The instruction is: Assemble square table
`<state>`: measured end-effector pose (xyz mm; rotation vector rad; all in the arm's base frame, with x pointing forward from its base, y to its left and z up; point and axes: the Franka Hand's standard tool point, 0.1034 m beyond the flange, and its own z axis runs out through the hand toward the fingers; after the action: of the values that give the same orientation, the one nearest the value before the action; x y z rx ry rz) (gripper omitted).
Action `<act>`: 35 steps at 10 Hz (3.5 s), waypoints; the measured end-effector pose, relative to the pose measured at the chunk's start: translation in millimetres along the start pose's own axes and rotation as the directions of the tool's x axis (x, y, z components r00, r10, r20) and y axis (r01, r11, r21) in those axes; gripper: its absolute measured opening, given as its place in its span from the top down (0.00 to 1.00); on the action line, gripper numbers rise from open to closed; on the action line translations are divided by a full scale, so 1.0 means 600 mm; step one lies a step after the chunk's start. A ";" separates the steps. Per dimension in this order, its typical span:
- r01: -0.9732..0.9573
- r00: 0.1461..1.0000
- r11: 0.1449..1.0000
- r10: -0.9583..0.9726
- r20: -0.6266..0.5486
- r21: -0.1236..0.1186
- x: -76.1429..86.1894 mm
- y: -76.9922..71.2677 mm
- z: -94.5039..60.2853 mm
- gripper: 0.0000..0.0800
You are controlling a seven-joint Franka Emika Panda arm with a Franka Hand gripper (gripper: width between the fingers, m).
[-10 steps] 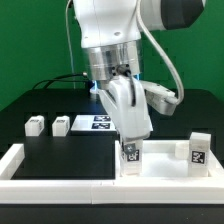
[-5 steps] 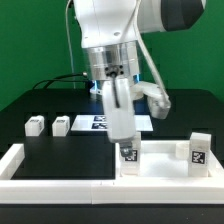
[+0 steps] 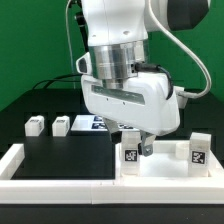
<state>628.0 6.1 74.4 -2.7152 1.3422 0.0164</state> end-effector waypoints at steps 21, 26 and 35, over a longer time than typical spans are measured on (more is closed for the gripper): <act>-0.599 0.800 0.800 0.598 0.043 0.038 -0.004 0.003 0.010 0.63; -0.165 0.986 0.985 0.165 0.011 0.045 -0.003 0.000 0.008 0.20; 0.448 0.894 0.894 -0.447 -0.044 0.008 0.000 0.000 0.010 0.54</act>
Offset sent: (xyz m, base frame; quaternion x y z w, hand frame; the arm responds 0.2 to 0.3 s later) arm -0.0017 0.0041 -0.0009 0.0150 0.0330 -0.3016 0.9528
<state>628.3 7.0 68.5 -2.9513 0.6861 -0.0906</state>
